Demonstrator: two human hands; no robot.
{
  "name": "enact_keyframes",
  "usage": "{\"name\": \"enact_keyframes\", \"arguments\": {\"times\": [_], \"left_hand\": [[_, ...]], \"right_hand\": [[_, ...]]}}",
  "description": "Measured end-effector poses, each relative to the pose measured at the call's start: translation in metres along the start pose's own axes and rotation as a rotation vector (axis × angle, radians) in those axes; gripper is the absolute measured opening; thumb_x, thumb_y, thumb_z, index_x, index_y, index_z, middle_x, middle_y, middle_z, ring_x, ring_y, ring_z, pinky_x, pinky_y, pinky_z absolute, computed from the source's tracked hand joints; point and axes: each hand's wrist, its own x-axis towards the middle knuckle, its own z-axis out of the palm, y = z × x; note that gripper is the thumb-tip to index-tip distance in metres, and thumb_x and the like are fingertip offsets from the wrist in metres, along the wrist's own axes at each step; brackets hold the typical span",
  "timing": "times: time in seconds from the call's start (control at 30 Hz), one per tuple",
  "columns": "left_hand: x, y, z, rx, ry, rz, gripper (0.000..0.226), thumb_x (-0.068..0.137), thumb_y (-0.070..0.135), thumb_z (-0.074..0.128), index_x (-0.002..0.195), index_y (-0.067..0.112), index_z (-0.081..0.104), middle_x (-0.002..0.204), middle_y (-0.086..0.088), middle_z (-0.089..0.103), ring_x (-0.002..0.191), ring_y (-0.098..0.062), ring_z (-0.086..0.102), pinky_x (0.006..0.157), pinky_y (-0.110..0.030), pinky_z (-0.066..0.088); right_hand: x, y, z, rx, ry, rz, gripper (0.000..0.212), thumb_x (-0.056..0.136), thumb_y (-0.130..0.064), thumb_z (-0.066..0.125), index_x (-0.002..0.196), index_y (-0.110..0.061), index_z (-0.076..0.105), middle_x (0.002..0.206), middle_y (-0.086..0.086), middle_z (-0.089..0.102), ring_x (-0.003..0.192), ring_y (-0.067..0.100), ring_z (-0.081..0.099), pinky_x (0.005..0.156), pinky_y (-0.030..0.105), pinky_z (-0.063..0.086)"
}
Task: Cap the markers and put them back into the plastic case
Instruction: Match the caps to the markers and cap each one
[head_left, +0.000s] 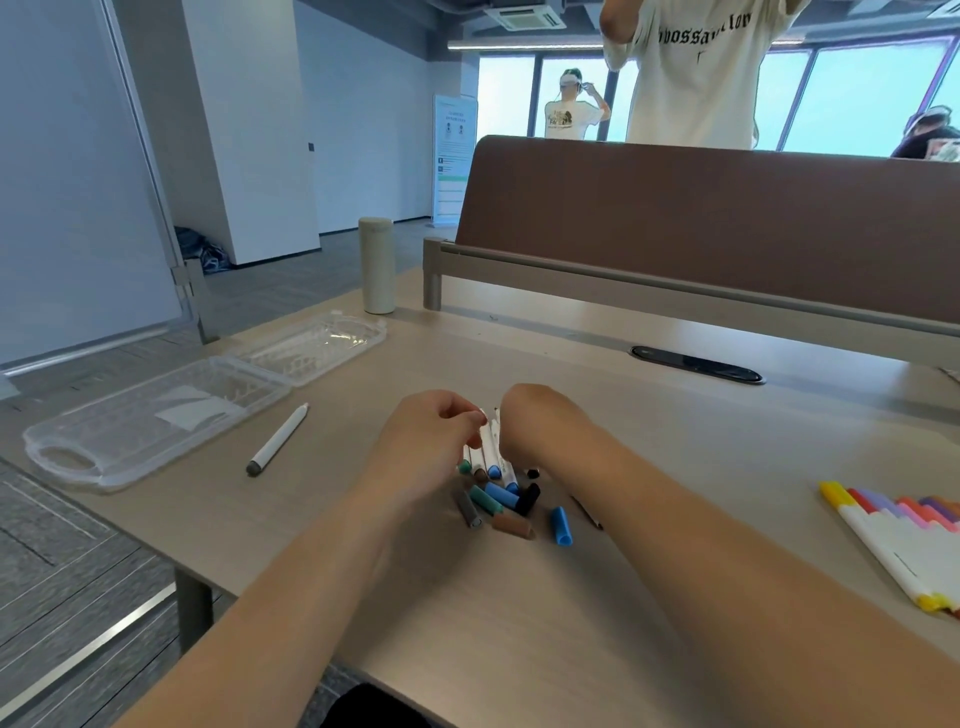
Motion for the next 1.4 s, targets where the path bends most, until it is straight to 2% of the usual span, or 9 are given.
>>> {"name": "enact_keyframes", "arguments": {"times": [0.13,0.23,0.33,0.43,0.67,0.73,0.93,1.13,1.4], "left_hand": [[-0.002,0.006,0.004,0.157,-0.042,0.025,0.009,0.087,0.023,0.063,0.085,0.02,0.072,0.075,0.004,0.07,0.065,-0.012,0.06,0.06,-0.026,0.046],[-0.005,0.011,0.012,0.364,-0.146,0.067,0.008,0.084,0.027,0.068,0.082,0.02,0.072,0.076,0.005,0.066,0.073,-0.012,0.063,0.058,-0.024,0.045],[-0.007,0.014,0.023,0.565,-0.211,0.179,0.009,0.08,0.032,0.072,0.078,0.023,0.071,0.075,0.009,0.057,0.074,-0.011,0.056,0.054,-0.021,0.033],[-0.009,0.016,0.032,0.735,-0.242,0.294,0.019,0.081,0.04,0.072,0.084,0.021,0.072,0.088,0.003,0.057,0.087,-0.015,0.052,0.063,-0.025,0.036],[-0.008,0.02,0.044,0.89,-0.311,0.304,0.022,0.088,0.033,0.065,0.093,0.014,0.075,0.107,-0.005,0.057,0.104,-0.02,0.051,0.075,-0.026,0.04],[-0.008,0.02,0.042,0.834,-0.305,0.302,0.02,0.089,0.029,0.063,0.094,0.014,0.074,0.104,-0.004,0.057,0.1,-0.019,0.054,0.075,-0.027,0.043],[0.002,0.025,0.017,0.222,-0.095,0.043,0.01,0.094,0.024,0.059,0.092,0.019,0.067,0.08,0.008,0.074,0.075,-0.009,0.064,0.065,-0.023,0.049],[0.01,0.015,-0.001,-0.164,-0.063,-0.082,0.012,0.094,0.004,0.057,0.097,0.007,0.068,0.072,0.001,0.071,0.064,-0.012,0.053,0.059,-0.023,0.04],[0.009,0.016,-0.003,-0.171,-0.065,-0.105,0.017,0.095,0.006,0.057,0.096,0.017,0.07,0.077,0.0,0.072,0.074,-0.015,0.055,0.072,-0.032,0.045]], "right_hand": [[-0.008,0.01,-0.012,0.047,0.029,-0.018,0.031,0.09,-0.009,0.06,0.064,-0.012,0.043,0.067,0.002,0.043,0.056,0.012,0.04,0.049,0.022,0.029],[-0.016,0.023,-0.022,0.128,-0.021,-0.003,0.025,0.088,-0.012,0.061,0.065,-0.008,0.053,0.063,0.004,0.053,0.053,0.014,0.048,0.051,0.022,0.039],[-0.021,0.039,-0.028,0.256,-0.105,0.02,0.015,0.083,-0.011,0.06,0.072,-0.001,0.064,0.057,0.01,0.058,0.044,0.018,0.049,0.051,0.024,0.041],[-0.026,0.052,-0.028,0.361,-0.131,0.028,0.017,0.082,-0.013,0.063,0.076,0.002,0.068,0.059,0.014,0.058,0.045,0.022,0.047,0.05,0.025,0.041],[-0.031,0.064,-0.022,0.472,-0.153,0.0,0.029,0.088,-0.019,0.063,0.089,0.009,0.069,0.063,0.015,0.061,0.053,0.026,0.053,0.05,0.026,0.044],[-0.032,0.065,-0.023,0.464,-0.156,-0.008,0.029,0.088,-0.019,0.062,0.09,0.009,0.068,0.062,0.015,0.06,0.052,0.026,0.052,0.051,0.026,0.044],[-0.031,0.064,-0.032,0.432,-0.155,-0.071,0.027,0.088,-0.022,0.06,0.093,0.002,0.069,0.081,0.016,0.072,0.058,0.022,0.059,0.05,0.023,0.045],[-0.042,0.059,-0.038,0.336,-0.262,-0.226,0.007,0.093,-0.019,0.062,0.098,-0.013,0.062,0.079,-0.002,0.076,0.051,0.006,0.061,0.049,0.02,0.043],[-0.042,0.056,-0.035,0.291,-0.268,-0.231,0.014,0.095,-0.022,0.061,0.108,-0.016,0.061,0.076,-0.004,0.073,0.056,0.006,0.062,0.061,0.025,0.05]]}}
